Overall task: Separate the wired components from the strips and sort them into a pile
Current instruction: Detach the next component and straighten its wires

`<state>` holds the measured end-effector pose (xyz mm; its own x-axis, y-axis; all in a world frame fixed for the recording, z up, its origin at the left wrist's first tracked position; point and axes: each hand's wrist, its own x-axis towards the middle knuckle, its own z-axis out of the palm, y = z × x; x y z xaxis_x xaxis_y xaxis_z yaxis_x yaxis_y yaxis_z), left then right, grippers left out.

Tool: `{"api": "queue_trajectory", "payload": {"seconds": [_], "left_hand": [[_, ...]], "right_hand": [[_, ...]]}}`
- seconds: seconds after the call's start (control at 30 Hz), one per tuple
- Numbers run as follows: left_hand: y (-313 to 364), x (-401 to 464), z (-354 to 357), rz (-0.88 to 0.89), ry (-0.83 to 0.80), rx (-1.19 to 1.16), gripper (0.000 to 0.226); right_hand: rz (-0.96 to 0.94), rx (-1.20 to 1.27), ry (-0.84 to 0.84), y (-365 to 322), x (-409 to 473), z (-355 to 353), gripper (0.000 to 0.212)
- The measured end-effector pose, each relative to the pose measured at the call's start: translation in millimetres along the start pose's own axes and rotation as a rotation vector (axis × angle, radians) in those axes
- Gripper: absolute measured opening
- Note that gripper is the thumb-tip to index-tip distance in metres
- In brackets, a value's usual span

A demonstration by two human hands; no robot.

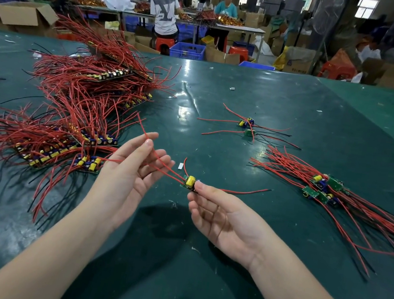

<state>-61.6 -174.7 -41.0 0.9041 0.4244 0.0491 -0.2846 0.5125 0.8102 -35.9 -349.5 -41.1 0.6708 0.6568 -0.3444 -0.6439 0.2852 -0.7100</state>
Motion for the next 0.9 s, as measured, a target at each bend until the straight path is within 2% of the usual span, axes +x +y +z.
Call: {"api": "queue_trajectory", "payload": {"seconds": [0.2, 0.9], "left_hand": [[2.2, 1.7, -3.9, 0.071, 0.017, 0.006, 0.013], [7.6, 2.8, -4.4, 0.12, 0.117, 0.03, 0.013]], "right_hand": [[0.002, 0.009, 0.012, -0.4, -1.0, -0.6, 0.018], [-0.015, 0.049, 0.021, -3.6, 1.5, -4.1, 0.023]]}}
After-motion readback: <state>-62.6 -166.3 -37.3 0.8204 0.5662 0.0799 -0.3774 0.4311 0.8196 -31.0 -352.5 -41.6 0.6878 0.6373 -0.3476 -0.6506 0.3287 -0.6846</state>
